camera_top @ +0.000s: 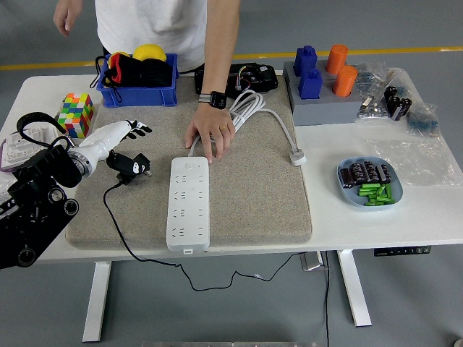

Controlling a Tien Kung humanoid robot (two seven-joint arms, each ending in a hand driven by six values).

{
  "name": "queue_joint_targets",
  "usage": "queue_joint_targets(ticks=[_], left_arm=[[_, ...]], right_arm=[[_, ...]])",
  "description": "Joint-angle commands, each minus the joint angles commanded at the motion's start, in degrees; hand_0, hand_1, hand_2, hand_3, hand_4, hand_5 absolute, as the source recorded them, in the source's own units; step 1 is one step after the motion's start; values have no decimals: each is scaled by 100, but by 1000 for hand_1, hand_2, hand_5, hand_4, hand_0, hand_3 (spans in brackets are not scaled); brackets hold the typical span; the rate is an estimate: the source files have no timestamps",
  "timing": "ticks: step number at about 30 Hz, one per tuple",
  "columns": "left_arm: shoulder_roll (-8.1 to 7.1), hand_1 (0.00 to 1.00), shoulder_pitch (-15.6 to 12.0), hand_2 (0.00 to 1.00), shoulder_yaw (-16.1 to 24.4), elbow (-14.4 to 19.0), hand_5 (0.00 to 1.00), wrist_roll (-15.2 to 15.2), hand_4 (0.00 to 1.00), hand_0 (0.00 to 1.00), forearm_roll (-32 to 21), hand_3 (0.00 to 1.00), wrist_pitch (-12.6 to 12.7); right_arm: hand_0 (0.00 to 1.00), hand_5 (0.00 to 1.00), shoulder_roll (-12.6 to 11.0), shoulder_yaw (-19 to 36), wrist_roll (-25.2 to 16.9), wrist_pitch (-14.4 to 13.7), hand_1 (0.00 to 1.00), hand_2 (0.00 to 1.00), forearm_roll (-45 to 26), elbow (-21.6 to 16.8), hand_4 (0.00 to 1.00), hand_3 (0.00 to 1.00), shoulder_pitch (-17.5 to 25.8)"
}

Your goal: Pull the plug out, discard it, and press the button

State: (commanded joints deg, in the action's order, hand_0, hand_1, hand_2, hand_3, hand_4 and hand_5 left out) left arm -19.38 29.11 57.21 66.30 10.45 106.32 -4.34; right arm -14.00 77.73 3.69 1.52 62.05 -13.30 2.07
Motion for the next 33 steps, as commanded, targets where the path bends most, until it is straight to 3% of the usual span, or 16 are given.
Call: queue_joint_targets(ticks=[1,6,7,12,13,18,19,25,33], left_arm=[[-21,670,-4,696,-20,126,2,39,859,562,-35,781,-41],[-94,670,54,696,-274,622,2,196,859,562,-293,781,-193],[-98,333,78,463,-345,682,2,225,594,228,-376,700,-210],[-62,333,186,463,-618,718,2,375,594,228,-461,700,-125],[-54,180,216,313,-684,716,2,418,83,180,-374,722,-102],[-58,180,418,313,-1170,776,2,658,83,180,36,722,-70],[-56,82,446,207,-1249,782,2,680,2,175,64,778,-69],[27,100,594,202,-1616,755,2,903,2,193,317,782,-156],[122,87,848,187,-2003,578,2,1102,2,195,286,780,-322]], right_arm=[[725,590,0,1,1,0,674,655,2,3,738,628,0],[725,590,-2,1,3,-4,674,655,4,13,738,628,11],[725,590,-3,-1,3,-5,674,655,4,16,739,627,11],[725,590,-6,-24,3,-3,674,655,-5,6,739,627,0],[725,591,-5,-23,2,-4,672,655,-7,2,739,628,-1],[725,591,-5,-31,6,-6,672,655,-11,18,739,628,6],[725,590,-7,-33,6,-6,674,655,-12,20,739,628,6],[725,590,-24,-87,5,-4,674,655,-31,12,739,628,-7],[725,591,-42,-147,8,0,674,655,-50,14,739,629,-15]])
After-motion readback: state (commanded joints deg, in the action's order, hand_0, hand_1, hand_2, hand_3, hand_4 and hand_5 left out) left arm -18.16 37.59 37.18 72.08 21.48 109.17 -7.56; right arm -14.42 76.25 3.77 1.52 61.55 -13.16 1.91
